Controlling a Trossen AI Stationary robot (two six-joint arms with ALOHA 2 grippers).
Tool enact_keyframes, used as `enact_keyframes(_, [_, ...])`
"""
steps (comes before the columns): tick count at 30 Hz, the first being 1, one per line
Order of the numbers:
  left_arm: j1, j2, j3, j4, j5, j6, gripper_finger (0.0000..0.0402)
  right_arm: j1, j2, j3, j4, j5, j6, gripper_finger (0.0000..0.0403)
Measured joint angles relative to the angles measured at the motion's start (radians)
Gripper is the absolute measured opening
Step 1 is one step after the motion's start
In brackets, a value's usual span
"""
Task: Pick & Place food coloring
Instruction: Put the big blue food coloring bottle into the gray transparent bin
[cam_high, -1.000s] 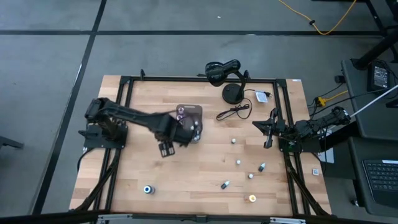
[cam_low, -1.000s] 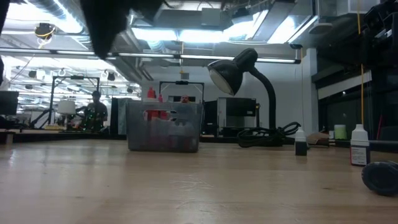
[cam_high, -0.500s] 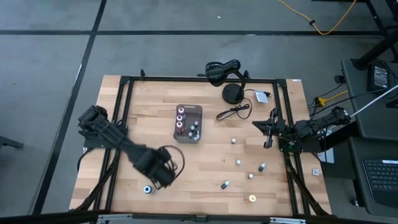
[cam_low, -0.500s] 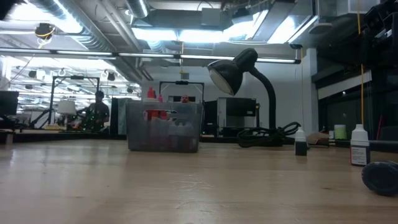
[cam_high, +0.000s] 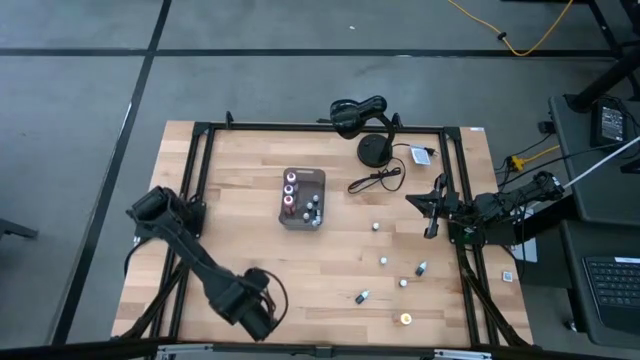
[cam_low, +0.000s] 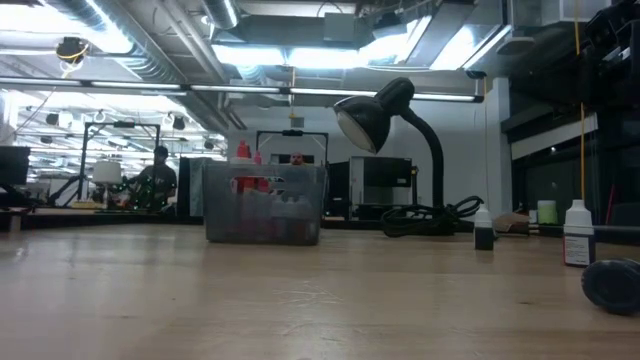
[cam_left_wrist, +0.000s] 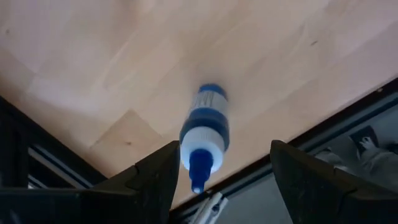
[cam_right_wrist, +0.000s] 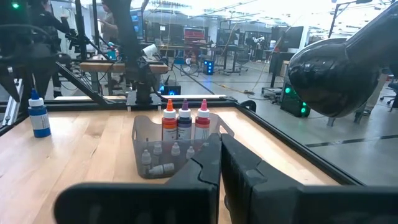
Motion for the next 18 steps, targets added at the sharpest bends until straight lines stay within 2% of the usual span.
enact_keyframes(18, [-0.018, 0.037, -0.071, 0.012, 0.005, -0.013, 0.0242, 0.000, 0.000, 0.000, 0.000, 0.000, 0.000, 0.0015])
